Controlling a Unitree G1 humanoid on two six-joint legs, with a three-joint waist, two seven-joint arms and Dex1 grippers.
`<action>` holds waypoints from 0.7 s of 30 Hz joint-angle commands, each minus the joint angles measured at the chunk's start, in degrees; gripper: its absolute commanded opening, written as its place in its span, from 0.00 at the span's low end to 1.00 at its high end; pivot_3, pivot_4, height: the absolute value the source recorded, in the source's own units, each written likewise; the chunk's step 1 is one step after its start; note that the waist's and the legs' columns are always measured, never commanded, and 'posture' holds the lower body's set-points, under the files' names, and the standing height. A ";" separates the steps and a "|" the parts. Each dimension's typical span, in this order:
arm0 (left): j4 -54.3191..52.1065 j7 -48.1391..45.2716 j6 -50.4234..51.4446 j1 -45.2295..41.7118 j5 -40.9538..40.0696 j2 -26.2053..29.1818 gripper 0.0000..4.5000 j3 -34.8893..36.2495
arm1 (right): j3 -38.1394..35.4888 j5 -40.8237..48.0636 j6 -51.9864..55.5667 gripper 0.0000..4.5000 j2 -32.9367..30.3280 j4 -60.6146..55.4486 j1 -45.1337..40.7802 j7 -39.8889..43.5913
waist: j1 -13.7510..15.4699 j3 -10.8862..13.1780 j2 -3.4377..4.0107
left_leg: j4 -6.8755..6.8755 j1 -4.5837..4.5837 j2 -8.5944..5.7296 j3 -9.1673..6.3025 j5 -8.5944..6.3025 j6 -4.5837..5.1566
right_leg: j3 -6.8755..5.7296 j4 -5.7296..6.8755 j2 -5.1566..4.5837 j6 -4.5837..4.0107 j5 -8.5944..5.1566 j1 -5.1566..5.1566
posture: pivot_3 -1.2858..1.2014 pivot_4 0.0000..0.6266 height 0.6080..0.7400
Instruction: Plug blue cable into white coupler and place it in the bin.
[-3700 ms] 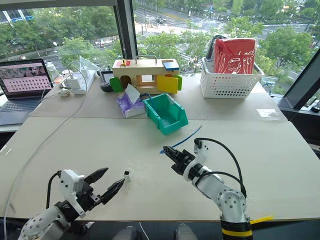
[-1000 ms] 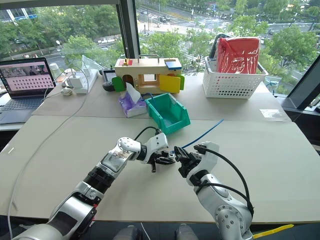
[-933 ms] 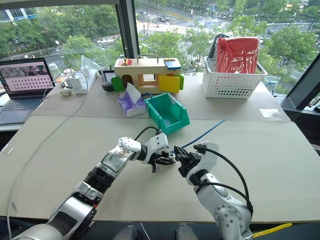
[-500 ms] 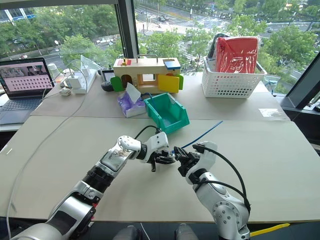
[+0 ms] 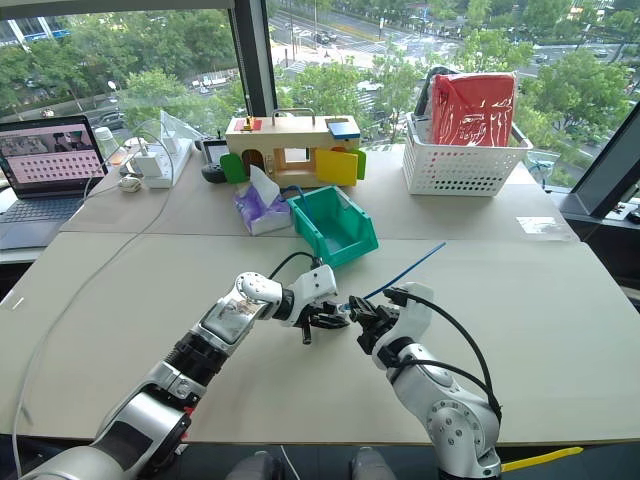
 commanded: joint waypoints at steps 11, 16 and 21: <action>-6.41 2.31 8.83 -4.08 0.20 -1.63 0.15 -0.73 | 4.00 -3.80 5.95 0.00 -2.20 -1.00 -2.09 1.80 | -0.08 0.00 0.00 | 0.01 0.01 0.00 0.00 0.00 0.00 | 0.00 0.02 0.01 0.00 0.00 0.01 | 0.52 0.24 0.81; -8.98 1.88 12.18 -4.42 -1.42 -2.87 0.15 -0.95 | 4.64 -4.81 7.01 0.00 -2.00 -0.42 -2.89 3.11 | -0.14 0.00 0.00 | 0.00 0.03 0.00 -0.01 0.00 0.00 | 0.00 0.04 0.02 0.00 0.00 0.00 | 0.52 0.24 0.81; -10.69 2.21 13.68 -4.38 -1.58 -3.50 0.15 -1.52 | 4.95 -5.73 8.05 0.00 -2.18 -0.34 -3.57 4.31 | -0.10 0.00 0.00 | 0.01 0.03 0.00 -0.01 0.00 0.00 | 0.00 0.04 0.01 0.00 0.00 0.01 | 0.52 0.24 0.81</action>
